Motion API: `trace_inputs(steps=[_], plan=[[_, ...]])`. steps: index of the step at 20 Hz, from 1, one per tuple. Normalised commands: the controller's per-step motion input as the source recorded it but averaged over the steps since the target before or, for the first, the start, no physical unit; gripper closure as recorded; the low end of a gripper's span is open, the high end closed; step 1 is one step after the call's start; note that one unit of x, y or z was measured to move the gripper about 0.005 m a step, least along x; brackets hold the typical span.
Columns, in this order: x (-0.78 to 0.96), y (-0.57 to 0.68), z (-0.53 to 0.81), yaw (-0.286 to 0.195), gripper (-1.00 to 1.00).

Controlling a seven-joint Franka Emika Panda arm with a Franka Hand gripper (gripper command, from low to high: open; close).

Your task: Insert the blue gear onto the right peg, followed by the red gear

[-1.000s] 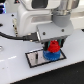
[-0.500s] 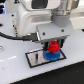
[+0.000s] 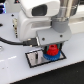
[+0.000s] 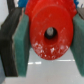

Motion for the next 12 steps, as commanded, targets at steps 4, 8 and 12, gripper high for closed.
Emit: trace_inputs(steps=[4,8,12], plan=[[0.12,0.00,-0.05,0.000,1.00],[0.13,0.00,-0.06,0.000,1.00],[0.04,0.02,0.09,0.000,-1.00]])
